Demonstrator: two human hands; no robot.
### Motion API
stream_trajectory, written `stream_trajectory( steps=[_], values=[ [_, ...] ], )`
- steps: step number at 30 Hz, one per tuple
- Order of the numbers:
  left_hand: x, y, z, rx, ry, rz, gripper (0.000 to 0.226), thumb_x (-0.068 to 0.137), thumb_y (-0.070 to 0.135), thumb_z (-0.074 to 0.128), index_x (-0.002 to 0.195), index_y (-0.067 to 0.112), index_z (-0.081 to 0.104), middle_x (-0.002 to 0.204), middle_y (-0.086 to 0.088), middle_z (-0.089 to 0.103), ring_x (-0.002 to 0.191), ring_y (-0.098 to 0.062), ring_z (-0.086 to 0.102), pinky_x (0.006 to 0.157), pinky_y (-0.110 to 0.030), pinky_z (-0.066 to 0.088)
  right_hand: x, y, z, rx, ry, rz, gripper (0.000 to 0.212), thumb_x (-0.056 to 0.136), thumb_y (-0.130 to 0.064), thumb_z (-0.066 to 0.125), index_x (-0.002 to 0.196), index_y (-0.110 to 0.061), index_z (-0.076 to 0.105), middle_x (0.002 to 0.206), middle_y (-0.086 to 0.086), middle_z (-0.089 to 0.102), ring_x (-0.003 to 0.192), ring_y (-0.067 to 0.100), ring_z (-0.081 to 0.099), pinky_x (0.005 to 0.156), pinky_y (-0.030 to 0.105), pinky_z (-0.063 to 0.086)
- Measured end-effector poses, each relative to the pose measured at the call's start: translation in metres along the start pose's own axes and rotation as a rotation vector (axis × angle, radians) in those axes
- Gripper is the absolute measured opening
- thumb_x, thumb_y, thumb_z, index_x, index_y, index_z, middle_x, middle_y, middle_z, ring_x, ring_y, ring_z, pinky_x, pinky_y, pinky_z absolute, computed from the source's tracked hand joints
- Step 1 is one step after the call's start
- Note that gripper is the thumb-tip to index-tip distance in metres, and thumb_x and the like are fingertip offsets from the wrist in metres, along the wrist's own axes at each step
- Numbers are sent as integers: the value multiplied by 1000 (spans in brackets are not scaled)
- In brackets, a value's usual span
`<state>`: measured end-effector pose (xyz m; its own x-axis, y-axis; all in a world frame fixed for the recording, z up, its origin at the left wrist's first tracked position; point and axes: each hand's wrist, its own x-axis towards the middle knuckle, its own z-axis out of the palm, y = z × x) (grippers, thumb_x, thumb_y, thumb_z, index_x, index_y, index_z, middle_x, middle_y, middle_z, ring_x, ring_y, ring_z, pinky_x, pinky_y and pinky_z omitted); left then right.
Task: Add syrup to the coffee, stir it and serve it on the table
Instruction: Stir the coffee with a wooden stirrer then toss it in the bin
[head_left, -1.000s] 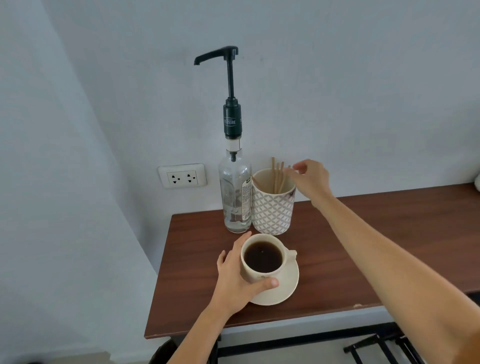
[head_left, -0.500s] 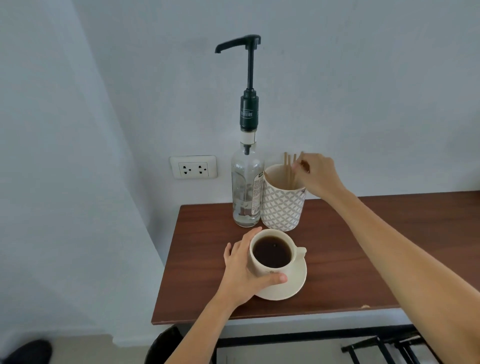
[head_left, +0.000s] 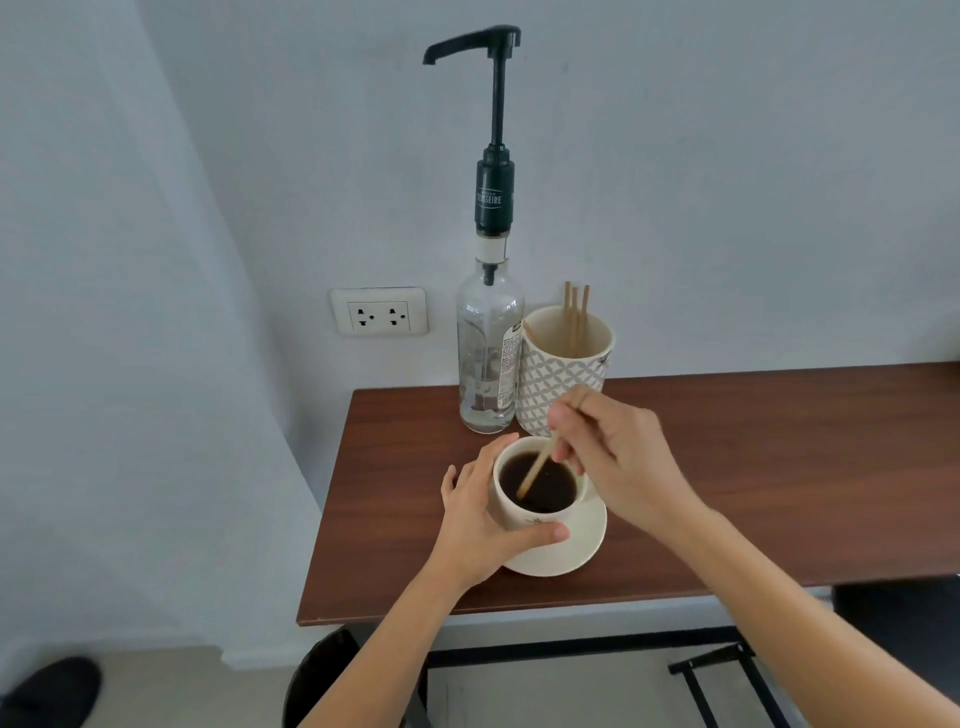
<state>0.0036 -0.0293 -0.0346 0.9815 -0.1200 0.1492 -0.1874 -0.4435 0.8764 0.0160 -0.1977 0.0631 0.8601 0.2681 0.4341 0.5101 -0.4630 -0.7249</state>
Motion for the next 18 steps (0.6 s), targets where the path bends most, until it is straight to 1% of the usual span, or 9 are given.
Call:
stream_trajectory(
  steps=[3, 6, 7, 8, 11, 13, 15, 17, 18],
  values=[
    [0, 1, 0, 11, 0, 2, 95, 54, 71, 79, 137, 51, 37, 140, 25, 50, 138, -3, 39, 122, -57, 5, 11, 1, 2, -95, 15, -110, 19, 100, -12, 55, 83, -7, 62, 62, 2, 67, 54, 14, 60, 58, 19, 50],
    [0, 1, -1, 7, 27, -1, 91, 53, 72, 79, 131, 61, 34, 141, 28, 48, 138, 1, 37, 123, -54, 4, 16, 7, -6, -263, -12, -161, 24, 101, -16, 53, 80, -6, 57, 54, 1, 57, 48, 21, 51, 52, 40, 47],
    [0, 2, 0, 11, 22, 3, 91, 53, 72, 79, 131, 62, 33, 141, 29, 47, 139, 1, 37, 123, -54, 4, 13, 10, -10, -272, -8, -153, 26, 102, -17, 51, 78, -7, 55, 53, 1, 54, 47, 22, 50, 51, 42, 46],
    [1, 2, 1, 14, 18, 5, 92, 53, 72, 79, 132, 61, 33, 141, 28, 47, 139, 1, 36, 123, -54, 4, 9, 11, -11, -240, -10, -136, 27, 102, -18, 50, 76, -8, 53, 53, 2, 55, 47, 21, 51, 51, 39, 47],
    [1, 1, 0, 13, 10, 4, 94, 54, 70, 80, 136, 54, 35, 141, 26, 49, 139, -3, 38, 122, -56, 4, 4, 8, 1, -48, -53, -34, 26, 102, -19, 51, 77, -15, 58, 66, 1, 67, 53, 12, 61, 55, 14, 49],
    [1, 0, 1, 18, 7, 6, 95, 55, 69, 80, 137, 52, 36, 140, 26, 49, 138, -4, 40, 122, -57, 5, 8, 6, 8, -33, -34, -8, 23, 101, -16, 53, 81, -10, 63, 64, 0, 68, 56, 11, 64, 60, 11, 49],
    [0, 0, 1, 17, 11, 5, 94, 54, 70, 80, 135, 55, 35, 139, 28, 49, 138, -2, 39, 122, -56, 5, 14, 7, 4, -119, 7, -62, 24, 101, -14, 53, 81, -6, 61, 61, 2, 65, 58, 17, 62, 60, 19, 51],
    [0, 0, 1, 12, 15, 7, 93, 54, 71, 80, 134, 57, 35, 140, 29, 48, 138, 0, 37, 122, -56, 5, 16, 12, -4, -237, 8, -88, 27, 102, -16, 50, 78, -5, 54, 58, 8, 61, 53, 23, 57, 57, 39, 51],
    [0, 0, 1, 9, 17, 7, 93, 54, 72, 80, 134, 56, 35, 140, 29, 48, 138, 0, 37, 122, -56, 6, 14, 15, -7, -265, 1, -84, 28, 103, -18, 49, 77, -6, 52, 57, 9, 59, 51, 27, 56, 55, 45, 49]
  ],
)
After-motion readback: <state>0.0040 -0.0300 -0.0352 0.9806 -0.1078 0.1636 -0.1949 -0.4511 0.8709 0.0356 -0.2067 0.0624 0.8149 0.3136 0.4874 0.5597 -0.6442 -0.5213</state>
